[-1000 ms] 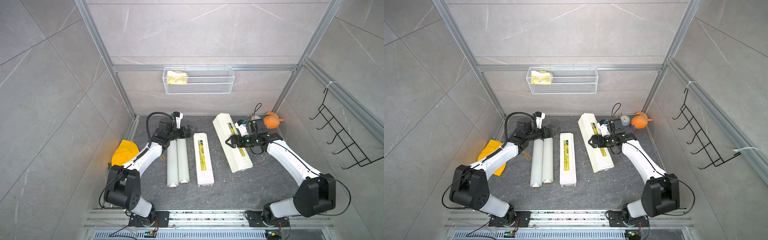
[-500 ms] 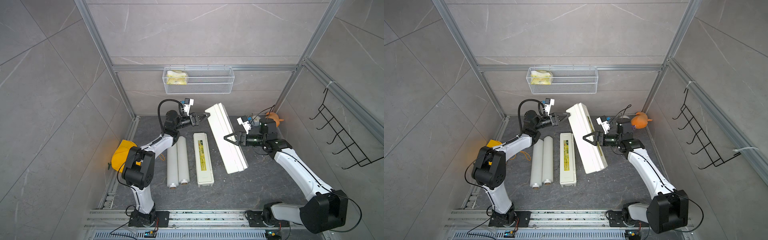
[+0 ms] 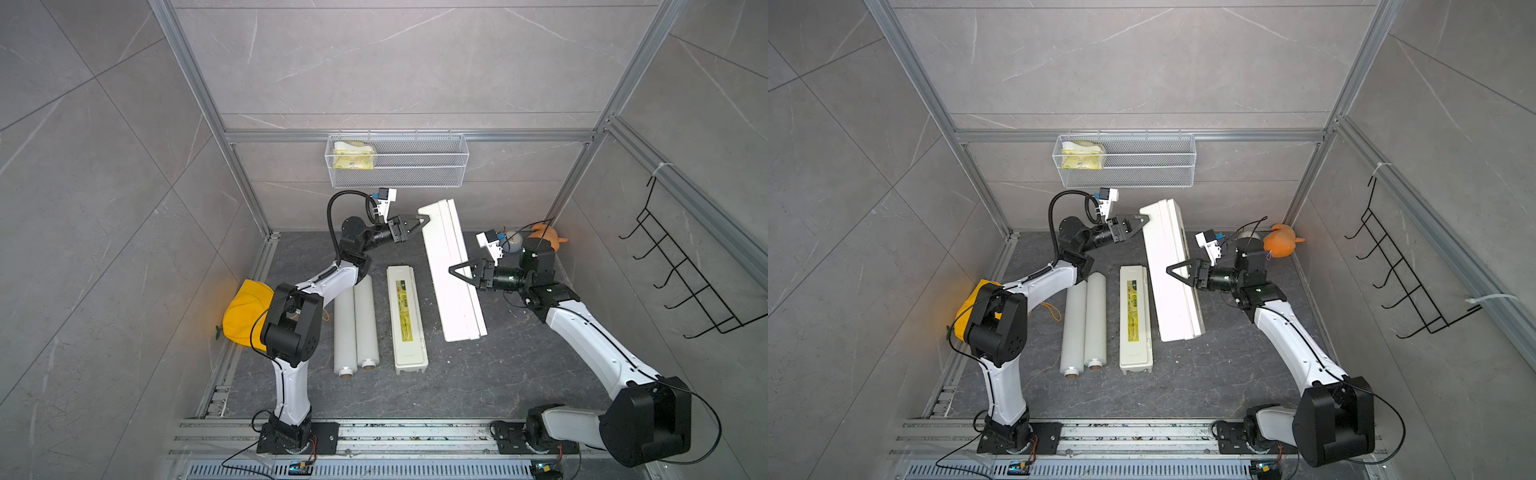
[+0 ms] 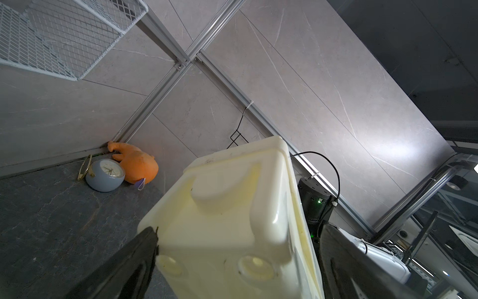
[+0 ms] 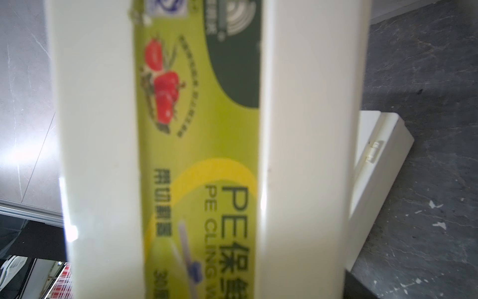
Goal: Put plastic wrap rolls into dispensers
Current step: Open the lid of the plastic wrap cutting box.
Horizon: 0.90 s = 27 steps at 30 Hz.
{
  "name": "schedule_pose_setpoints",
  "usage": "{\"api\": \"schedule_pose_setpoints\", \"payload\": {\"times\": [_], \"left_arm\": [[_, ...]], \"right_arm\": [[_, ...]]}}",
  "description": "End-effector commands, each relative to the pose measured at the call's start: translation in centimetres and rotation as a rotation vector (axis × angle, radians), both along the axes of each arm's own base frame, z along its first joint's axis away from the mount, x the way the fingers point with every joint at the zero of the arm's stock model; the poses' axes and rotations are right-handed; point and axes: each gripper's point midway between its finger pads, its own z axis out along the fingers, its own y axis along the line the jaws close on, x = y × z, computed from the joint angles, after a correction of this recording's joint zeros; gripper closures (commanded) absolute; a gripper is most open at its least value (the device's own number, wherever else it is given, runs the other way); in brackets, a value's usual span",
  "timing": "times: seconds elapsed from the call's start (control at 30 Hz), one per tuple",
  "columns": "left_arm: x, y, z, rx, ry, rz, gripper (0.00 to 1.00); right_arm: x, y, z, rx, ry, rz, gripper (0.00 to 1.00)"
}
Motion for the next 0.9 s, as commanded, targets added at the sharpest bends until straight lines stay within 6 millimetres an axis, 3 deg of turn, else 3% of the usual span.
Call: {"api": "schedule_pose_setpoints", "payload": {"times": [0.0,0.3,0.57,0.87], "left_arm": [[-1.2,-1.6,0.2,0.046,0.025,-0.052,0.00],[-1.1,-1.1,-2.8,0.203,0.075,0.031,0.00],[-2.6,-0.9,0.7,0.036,-0.010,-0.069,0.00],[-2.7,0.4,4.3,-0.081,-0.049,-0.106,0.00]], "right_arm": [[-1.2,0.6,2.4,0.022,-0.127,0.060,0.11],[-0.9,0.3,4.0,0.041,-0.195,0.022,0.12],[-2.4,1.6,5.3,0.099,-0.208,0.155,0.12],[-4.0,3.6,4.4,0.076,-0.187,0.260,0.12]]}}
